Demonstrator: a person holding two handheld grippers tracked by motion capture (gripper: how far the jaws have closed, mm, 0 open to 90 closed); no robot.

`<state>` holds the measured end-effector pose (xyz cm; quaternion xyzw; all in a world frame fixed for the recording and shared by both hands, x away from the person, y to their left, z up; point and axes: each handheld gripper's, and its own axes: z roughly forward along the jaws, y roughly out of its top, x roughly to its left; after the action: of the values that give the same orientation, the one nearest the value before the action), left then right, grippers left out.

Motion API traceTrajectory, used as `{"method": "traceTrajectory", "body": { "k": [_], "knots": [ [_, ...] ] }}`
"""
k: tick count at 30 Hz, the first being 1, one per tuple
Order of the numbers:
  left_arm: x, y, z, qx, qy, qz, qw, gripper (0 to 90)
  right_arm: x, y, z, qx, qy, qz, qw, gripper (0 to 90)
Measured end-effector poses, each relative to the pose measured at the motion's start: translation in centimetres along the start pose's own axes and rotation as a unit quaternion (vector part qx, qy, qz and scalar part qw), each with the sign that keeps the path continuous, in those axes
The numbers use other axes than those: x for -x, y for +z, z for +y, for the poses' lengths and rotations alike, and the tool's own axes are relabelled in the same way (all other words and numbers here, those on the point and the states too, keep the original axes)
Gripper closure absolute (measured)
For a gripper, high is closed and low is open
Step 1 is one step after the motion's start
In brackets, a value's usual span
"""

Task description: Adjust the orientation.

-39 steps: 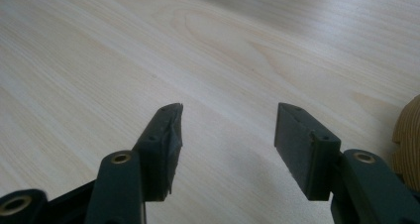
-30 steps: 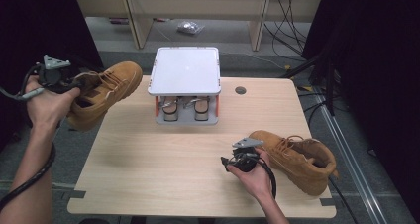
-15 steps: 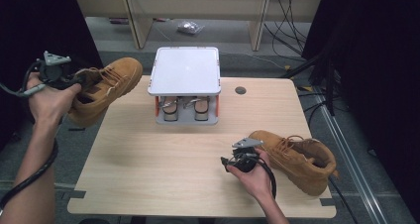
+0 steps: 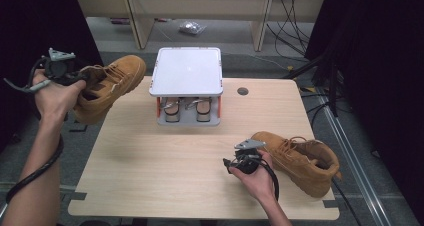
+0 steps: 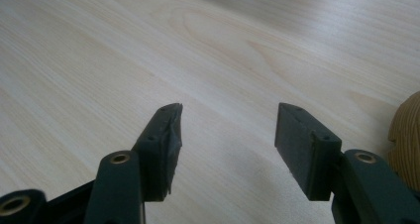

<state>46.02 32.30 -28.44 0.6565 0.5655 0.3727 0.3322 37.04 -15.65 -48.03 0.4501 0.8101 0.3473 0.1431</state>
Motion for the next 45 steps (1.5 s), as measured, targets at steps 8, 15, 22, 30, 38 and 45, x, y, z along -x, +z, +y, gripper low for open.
{"method": "traceTrajectory", "body": {
  "k": [8, 15, 22, 30, 38, 45],
  "knots": [
    [0.2, 0.6, 0.4, 0.003, -0.006, 0.001, 1.0, 83.1, 0.1, 0.1, 0.0, 0.004, -0.008, -0.003, 1.0, 44.3],
    [0.3, 0.9, 0.5, 0.007, -0.014, 0.001, 0.9999, 83.1, 0.0, 0.0, 0.0, 0.001, 0.002, -0.001, 1.0, 44.3],
    [0.6, 1.2, 1.2, 0.01, -0.014, 0.005, 0.9998, 83.1, -0.1, 0.0, 0.0, 0.003, -0.001, -0.001, 1.0, 44.2],
    [1.1, 1.6, 2.0, 0.018, -0.015, 0.004, 0.9997, 83.1, -0.1, 0.1, 0.0, 0.002, -0.003, 0.001, 1.0, 44.2],
    [1.4, 1.7, 2.9, 0.025, -0.02, 0.002, 0.9995, 83.1, -0.1, 0.1, 0.0, 0.003, -0.003, 0.0, 1.0, 44.2],
    [1.6, 1.8, 3.7, 0.03, -0.027, 0.001, 0.9992, 83.1, -0.1, 0.2, -0.1, 0.004, -0.01, -0.001, 0.9999, 44.1]
  ]
}}
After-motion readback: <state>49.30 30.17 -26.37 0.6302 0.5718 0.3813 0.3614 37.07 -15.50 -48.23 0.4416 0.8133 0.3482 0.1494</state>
